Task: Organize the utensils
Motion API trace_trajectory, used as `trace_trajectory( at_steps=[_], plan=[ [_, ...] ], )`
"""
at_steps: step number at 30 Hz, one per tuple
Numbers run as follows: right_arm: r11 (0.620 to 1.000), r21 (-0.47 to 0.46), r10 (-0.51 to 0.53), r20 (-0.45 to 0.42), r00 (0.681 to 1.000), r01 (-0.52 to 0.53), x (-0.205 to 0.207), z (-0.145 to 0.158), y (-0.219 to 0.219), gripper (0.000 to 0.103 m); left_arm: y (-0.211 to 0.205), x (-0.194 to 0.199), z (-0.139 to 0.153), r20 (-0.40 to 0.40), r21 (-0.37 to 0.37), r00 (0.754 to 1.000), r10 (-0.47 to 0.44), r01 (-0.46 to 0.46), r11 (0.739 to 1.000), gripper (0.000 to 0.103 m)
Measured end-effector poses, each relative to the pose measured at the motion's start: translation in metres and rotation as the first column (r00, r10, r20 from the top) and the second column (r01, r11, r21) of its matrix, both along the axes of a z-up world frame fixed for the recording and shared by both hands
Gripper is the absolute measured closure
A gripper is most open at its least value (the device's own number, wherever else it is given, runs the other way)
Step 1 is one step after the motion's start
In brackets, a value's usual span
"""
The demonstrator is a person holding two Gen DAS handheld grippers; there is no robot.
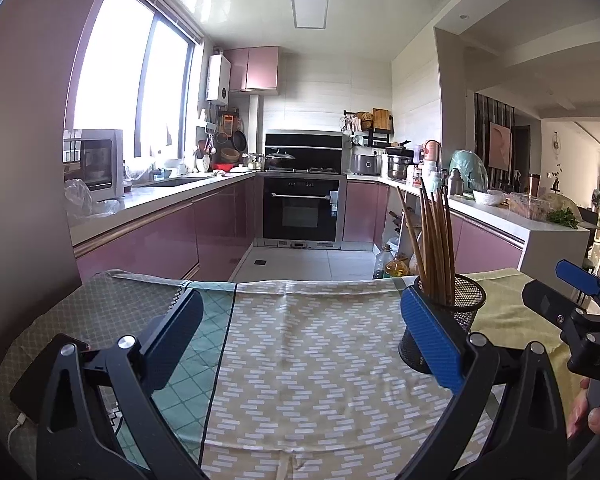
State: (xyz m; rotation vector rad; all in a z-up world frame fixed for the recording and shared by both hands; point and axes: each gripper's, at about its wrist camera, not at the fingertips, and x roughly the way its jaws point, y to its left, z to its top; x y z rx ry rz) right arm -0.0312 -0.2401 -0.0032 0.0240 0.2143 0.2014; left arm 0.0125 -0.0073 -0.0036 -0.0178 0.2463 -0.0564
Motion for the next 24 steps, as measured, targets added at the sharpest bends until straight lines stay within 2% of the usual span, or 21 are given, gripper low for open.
trace_trajectory(
  at_steps=[24],
  plan=[
    [1.0,-0.007,0.002,-0.012,1.0,-0.002,0.0019,-0.0025,0.0037,0.007,0.0038,-0.007,0.0014,0.013,-0.008,1.0,0.021,-0.021,1.0,0.006]
  ],
)
